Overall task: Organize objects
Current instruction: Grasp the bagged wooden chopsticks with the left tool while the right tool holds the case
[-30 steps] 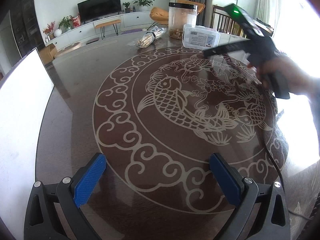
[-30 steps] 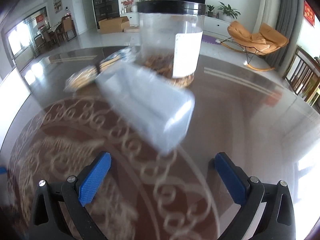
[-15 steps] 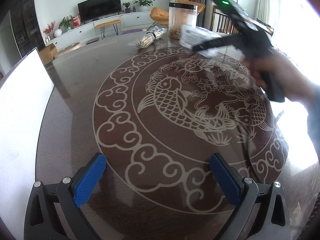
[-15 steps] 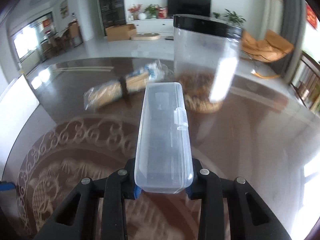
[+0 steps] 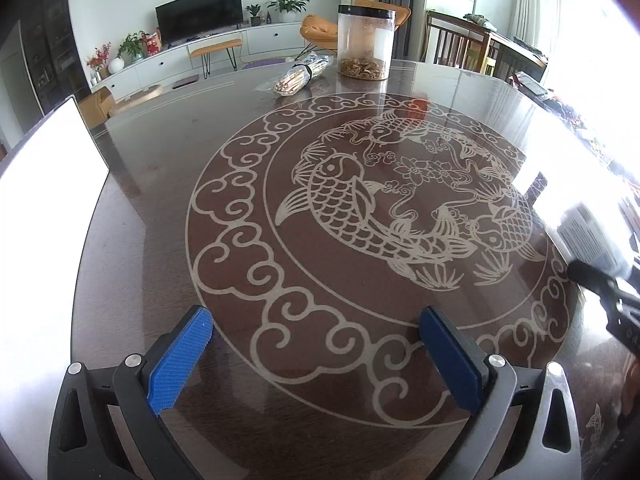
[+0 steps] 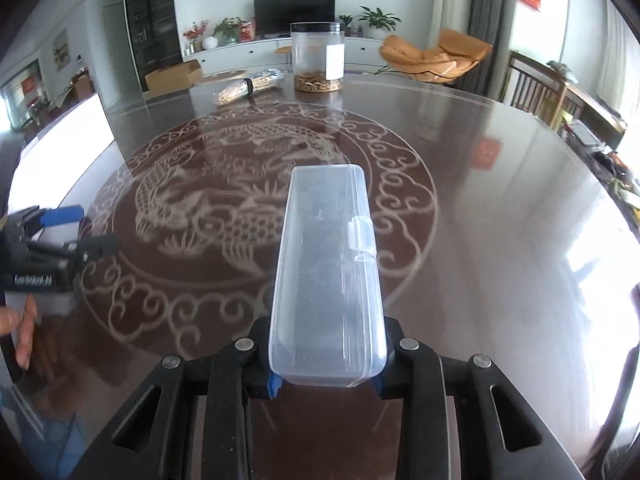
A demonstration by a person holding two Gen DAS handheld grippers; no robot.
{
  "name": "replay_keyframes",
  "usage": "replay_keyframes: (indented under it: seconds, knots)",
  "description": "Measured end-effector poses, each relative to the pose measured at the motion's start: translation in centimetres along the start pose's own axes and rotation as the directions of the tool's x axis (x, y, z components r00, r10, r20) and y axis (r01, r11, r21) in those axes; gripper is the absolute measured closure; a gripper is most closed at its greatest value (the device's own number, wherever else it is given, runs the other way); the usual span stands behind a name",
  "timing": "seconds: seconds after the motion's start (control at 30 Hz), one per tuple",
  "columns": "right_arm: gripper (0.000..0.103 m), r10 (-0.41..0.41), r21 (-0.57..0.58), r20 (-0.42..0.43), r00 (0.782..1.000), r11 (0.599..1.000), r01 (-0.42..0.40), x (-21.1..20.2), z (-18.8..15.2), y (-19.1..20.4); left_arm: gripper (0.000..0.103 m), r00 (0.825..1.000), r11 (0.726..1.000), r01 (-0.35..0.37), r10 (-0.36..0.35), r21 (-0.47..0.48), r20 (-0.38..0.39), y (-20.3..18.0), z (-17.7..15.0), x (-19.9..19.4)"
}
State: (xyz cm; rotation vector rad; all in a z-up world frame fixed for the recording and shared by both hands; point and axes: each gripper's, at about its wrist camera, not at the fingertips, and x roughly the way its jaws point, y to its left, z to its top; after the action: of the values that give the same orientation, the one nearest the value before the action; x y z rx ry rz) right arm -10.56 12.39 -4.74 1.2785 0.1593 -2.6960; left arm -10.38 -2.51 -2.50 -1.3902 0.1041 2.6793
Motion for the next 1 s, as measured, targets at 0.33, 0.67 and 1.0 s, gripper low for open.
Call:
replay_keyframes:
  seconds: [0.33,0.67,1.0]
  knots:
    - [0.009,0.026,0.0,-0.043,0.999,1.0,-0.026,-0.9,-1.5,-1.0,0.0,0.995,1.0,-0.011,0.009,-0.021,-0.1,-0.1,1.2,0.7]
    - [0.0,0.044,-0.02,-0.061,0.997,0.999,-0.045,-0.3,-1.8,-0.8,0.0,0.998,0.999,-0.049,0.05,0.023,-0.038,0.1,11.0,5.1]
    - [0.0,0.044,-0.021,-0.062,0.997,0.999,-0.045,-0.3,-1.7,-0.8,0.0,0.99,0.993,-0.117,0.12,0.033,-0.076,4.6,22.8,11.5]
